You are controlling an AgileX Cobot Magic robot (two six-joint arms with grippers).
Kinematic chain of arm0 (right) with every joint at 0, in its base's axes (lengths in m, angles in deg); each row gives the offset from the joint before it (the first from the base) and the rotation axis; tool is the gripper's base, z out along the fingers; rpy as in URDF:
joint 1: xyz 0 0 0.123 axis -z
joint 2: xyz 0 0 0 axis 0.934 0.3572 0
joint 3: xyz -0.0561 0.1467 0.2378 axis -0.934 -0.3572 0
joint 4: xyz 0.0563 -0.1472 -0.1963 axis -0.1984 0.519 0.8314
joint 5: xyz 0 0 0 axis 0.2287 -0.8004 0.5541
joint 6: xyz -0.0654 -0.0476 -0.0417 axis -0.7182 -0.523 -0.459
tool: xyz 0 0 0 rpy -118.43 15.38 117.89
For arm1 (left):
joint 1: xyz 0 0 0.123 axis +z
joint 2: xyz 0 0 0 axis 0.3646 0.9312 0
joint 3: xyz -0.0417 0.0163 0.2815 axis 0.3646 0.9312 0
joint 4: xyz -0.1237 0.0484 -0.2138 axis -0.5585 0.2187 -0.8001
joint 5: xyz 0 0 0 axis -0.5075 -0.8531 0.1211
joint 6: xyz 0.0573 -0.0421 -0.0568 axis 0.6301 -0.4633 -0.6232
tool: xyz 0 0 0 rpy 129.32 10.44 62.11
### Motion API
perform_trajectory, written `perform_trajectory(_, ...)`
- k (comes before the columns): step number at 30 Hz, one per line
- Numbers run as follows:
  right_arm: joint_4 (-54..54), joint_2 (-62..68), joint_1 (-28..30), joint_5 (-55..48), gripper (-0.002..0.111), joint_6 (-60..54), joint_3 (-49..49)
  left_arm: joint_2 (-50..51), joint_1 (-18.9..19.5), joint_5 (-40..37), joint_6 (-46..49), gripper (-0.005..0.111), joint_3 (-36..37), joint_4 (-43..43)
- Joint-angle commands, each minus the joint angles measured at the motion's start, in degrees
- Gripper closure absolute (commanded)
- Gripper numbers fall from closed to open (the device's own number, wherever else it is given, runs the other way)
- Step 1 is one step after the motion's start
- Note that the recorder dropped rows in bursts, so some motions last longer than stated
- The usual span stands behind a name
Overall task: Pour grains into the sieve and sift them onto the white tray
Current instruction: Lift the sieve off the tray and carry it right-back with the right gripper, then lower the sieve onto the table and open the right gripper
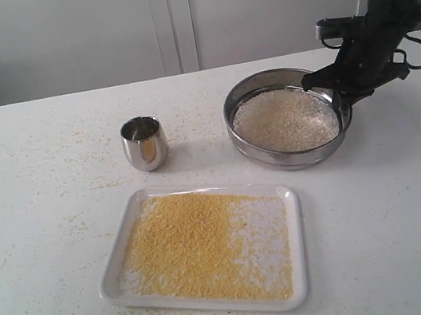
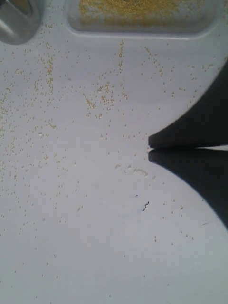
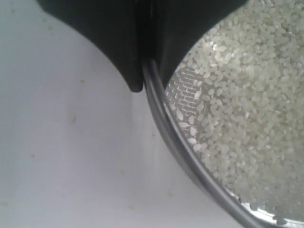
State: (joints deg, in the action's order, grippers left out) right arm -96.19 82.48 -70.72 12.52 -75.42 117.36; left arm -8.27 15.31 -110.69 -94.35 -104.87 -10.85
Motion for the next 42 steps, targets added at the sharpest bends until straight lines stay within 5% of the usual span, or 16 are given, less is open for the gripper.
perform_trajectory(1, -1.9, 0.0, -0.4, 2.9, 0.108, 0.9, 1.3, -0.4, 0.2, -0.3, -0.1, 0.107, 0.5, -0.3)
perform_trajectory(17, -2.3, 3.4, -2.8, 5.9, 0.108, 0.7, 1.3, -0.4, 0.2, -0.3, -0.1, 0.107, 0.5, -0.3)
perform_trajectory(29, -2.3, 3.4, -2.8, 5.8, 0.062, 0.7, 1.3, -0.4, 0.2, -0.3, -0.1, 0.107, 0.5, -0.3)
perform_trajectory(42, -1.6, 1.0, -2.8, 6.1, 0.059, 0.9, 1.3, -0.4, 0.2, -0.3, -0.1, 0.107, 0.5, -0.3)
